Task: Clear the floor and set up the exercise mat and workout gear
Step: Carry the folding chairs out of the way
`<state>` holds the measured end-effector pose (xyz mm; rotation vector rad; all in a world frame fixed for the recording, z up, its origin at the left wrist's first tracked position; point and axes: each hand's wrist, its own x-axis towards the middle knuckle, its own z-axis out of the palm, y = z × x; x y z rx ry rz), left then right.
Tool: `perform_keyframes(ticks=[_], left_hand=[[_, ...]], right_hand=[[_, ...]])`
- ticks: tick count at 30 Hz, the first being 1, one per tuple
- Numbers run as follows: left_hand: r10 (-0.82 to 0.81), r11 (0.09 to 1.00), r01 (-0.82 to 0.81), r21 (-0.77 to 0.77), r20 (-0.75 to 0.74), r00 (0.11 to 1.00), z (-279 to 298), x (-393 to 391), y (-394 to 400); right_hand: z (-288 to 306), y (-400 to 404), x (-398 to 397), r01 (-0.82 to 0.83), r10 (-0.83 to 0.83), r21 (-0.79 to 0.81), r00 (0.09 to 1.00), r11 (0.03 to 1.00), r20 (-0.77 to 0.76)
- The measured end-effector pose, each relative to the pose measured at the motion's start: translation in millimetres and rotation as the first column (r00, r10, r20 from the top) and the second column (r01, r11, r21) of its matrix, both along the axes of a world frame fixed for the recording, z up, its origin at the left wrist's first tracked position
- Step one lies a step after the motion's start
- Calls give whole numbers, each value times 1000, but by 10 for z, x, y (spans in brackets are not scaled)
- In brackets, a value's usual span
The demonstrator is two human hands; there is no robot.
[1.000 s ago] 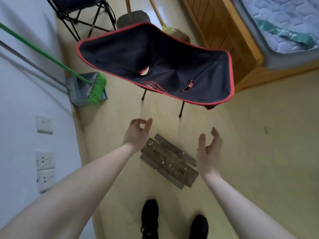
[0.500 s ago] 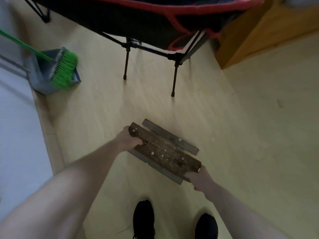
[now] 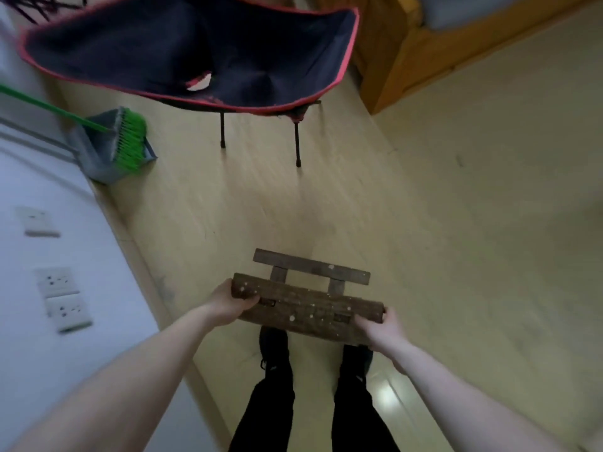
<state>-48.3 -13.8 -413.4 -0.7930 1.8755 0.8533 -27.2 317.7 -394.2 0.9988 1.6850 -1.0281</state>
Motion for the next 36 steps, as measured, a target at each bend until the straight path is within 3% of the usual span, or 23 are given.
perform_keyframes(ticks=[3, 10, 16, 23, 28, 36], left_hand=[[-26, 1000, 27, -4, 16, 1000, 1030, 265, 229], [-74, 995, 81, 51, -124, 989, 3002, 740, 673], [-218, 970, 228, 83, -118, 969, 3596, 810, 821], [-456, 883, 469, 26, -186, 870, 3958, 763, 1437], [-601, 789, 614, -16, -220, 768, 4118, 1003, 2240], [-769, 604, 797, -22, -279, 575, 4316, 2153, 3896]], right_hand=[[966, 299, 262, -9, 9, -4, 1000, 1000, -23], [2822, 830, 868, 96, -95, 9, 989, 995, -115], [3581, 836, 1519, 218, -198, 63, 953, 974, -230], [3801, 889, 2540, 490, -445, 94, 844, 866, -300], [3898, 1195, 3279, 648, -590, 87, 734, 757, -336], [3994, 2120, 4929, 815, -728, 104, 561, 571, -395]])
